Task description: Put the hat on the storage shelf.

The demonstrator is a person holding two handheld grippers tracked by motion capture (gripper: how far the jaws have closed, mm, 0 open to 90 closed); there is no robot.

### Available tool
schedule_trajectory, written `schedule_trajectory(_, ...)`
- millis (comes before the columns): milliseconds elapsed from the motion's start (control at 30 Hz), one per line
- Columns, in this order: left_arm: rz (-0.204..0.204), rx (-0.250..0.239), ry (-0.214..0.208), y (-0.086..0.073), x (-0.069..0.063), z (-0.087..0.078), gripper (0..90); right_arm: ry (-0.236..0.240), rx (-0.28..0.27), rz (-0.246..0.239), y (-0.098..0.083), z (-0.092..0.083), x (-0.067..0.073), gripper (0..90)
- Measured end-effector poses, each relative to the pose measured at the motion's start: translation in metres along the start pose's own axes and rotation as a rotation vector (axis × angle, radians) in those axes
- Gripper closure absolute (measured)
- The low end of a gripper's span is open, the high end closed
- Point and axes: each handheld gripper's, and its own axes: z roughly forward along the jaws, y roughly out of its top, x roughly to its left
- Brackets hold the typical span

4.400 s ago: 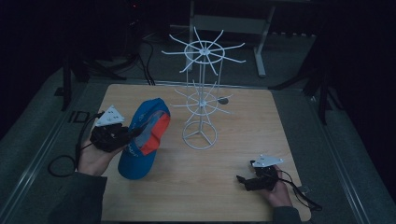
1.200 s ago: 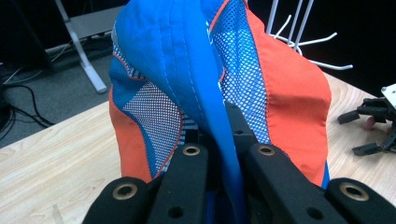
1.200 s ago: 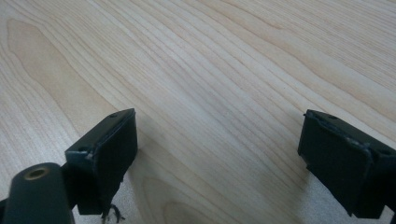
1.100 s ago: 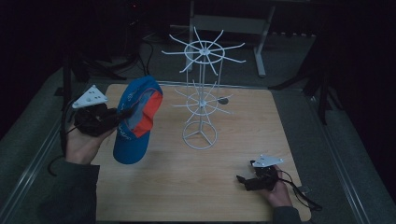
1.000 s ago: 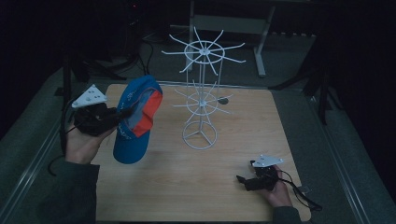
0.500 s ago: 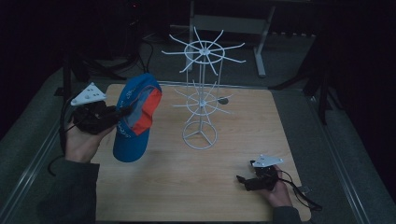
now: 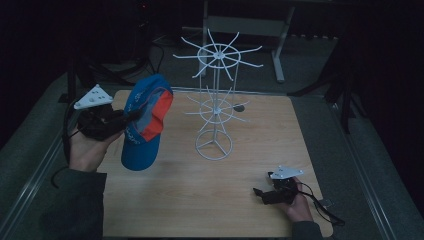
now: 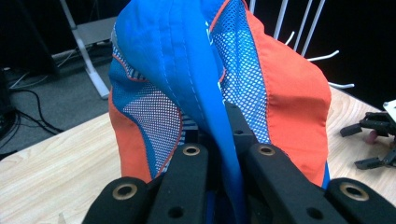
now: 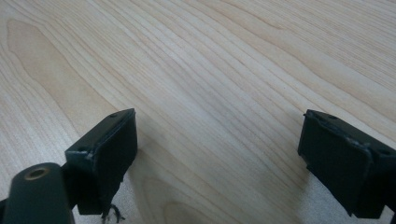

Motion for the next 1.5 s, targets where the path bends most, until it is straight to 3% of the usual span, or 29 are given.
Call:
schedule_trajectory(700, 0.006, -0.034, 0.003, 0.022, 0.001, -0.006, 89.2, 0.000, 0.000, 0.000, 0.000, 0.000, 0.000, 11.7)
schedule_trajectory(1267, -0.017, -0.143, -0.011, 0.055, 0.006, -0.023, 89.3, 0.000, 0.000, 0.000, 0.000, 0.000, 0.000, 11.7)
schedule_trajectory(1500, -0.066, -0.214, -0.007, 0.058, 0.008, -0.030, 89.3, 0.000, 0.000, 0.000, 0.000, 0.000, 0.000, 11.6)
